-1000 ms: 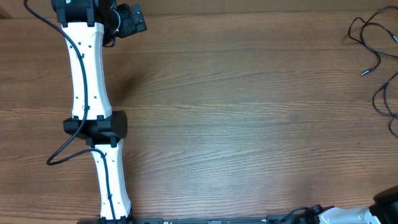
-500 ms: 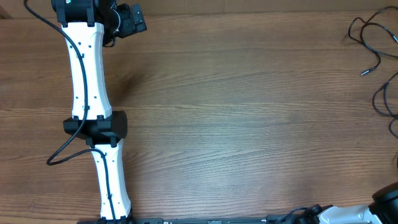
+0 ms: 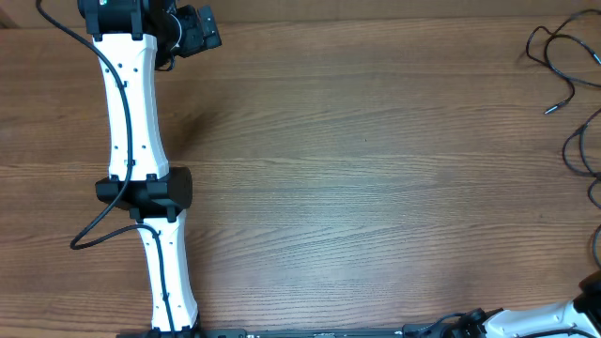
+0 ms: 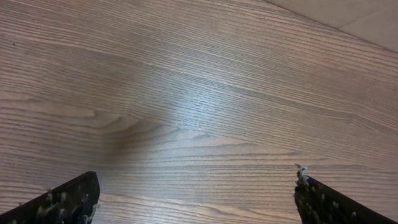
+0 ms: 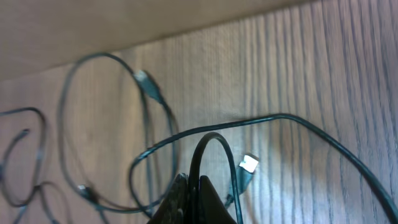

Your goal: Untangle cables

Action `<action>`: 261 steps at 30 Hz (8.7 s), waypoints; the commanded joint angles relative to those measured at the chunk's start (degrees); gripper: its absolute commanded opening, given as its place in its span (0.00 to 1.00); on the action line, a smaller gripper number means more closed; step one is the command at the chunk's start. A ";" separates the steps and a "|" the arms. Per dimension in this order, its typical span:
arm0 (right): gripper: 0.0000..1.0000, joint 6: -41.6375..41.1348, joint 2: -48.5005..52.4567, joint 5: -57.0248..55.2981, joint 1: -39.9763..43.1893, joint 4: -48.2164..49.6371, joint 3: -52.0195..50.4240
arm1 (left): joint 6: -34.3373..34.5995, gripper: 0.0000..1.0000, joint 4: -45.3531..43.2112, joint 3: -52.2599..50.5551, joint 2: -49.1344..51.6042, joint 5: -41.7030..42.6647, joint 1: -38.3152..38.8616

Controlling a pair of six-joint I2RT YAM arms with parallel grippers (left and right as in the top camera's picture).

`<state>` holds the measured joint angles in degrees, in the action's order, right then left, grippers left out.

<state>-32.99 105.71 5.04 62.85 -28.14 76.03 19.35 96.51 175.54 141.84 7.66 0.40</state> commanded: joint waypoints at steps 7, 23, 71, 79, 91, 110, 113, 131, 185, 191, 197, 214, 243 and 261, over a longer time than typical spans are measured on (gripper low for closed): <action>0.04 0.09 0.83 -4.63 -0.22 0.61 -2.01 | 0.35 1.00 0.15 1.22 -2.01 -0.61 0.35; 0.72 0.20 0.83 -5.40 -0.22 0.44 -3.13 | 0.35 1.00 0.15 1.22 -2.01 -0.61 0.37; 1.00 -58.75 -0.31 -21.42 -19.58 -7.69 2.69 | 0.35 1.00 0.17 1.22 -2.01 -0.61 0.37; 1.00 -58.73 5.40 -23.37 -19.39 -4.07 2.69 | 0.35 1.00 0.15 1.20 -1.99 -0.59 0.37; 1.00 -54.23 10.47 -23.02 -19.39 2.54 2.69 | 0.35 1.00 0.15 1.20 -2.01 -0.61 0.37; 0.04 -47.43 10.69 -26.01 -19.39 6.38 2.69 | 0.35 1.00 0.15 1.22 -2.01 -0.61 0.37; 0.04 -46.07 10.21 -25.94 -19.39 6.49 2.84 | 0.35 1.00 0.15 1.22 -2.01 -0.61 0.37; 0.04 -33.64 -3.19 -26.34 -18.10 4.68 2.86 | 0.35 1.00 0.15 1.20 -2.01 -0.61 0.37; 0.04 -40.52 -2.99 -16.72 -36.81 13.20 2.80 | 0.35 1.00 0.15 1.22 -2.01 -0.61 0.37; 0.04 -38.05 -2.97 -29.38 -43.56 16.39 2.80 | 0.35 1.00 0.15 1.22 -2.01 -0.61 0.37; 0.04 -30.69 -2.82 -38.36 -41.99 19.02 2.80 | 0.35 1.00 0.15 1.22 -2.01 -0.61 0.37; 0.04 -24.52 2.03 -34.77 -31.23 24.39 2.80 | 0.35 1.00 0.15 1.22 -2.01 -0.61 0.37; 0.80 21.14 -15.10 11.74 -52.43 28.48 2.80 | 0.35 1.00 0.15 1.20 -2.01 -0.59 0.37; 0.92 23.78 -74.60 5.31 -43.39 30.45 -34.10 | 0.35 1.00 0.15 1.22 -2.01 -0.61 0.37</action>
<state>-7.77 36.84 12.47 19.38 -0.71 53.15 19.35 96.51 175.54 141.84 7.66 0.40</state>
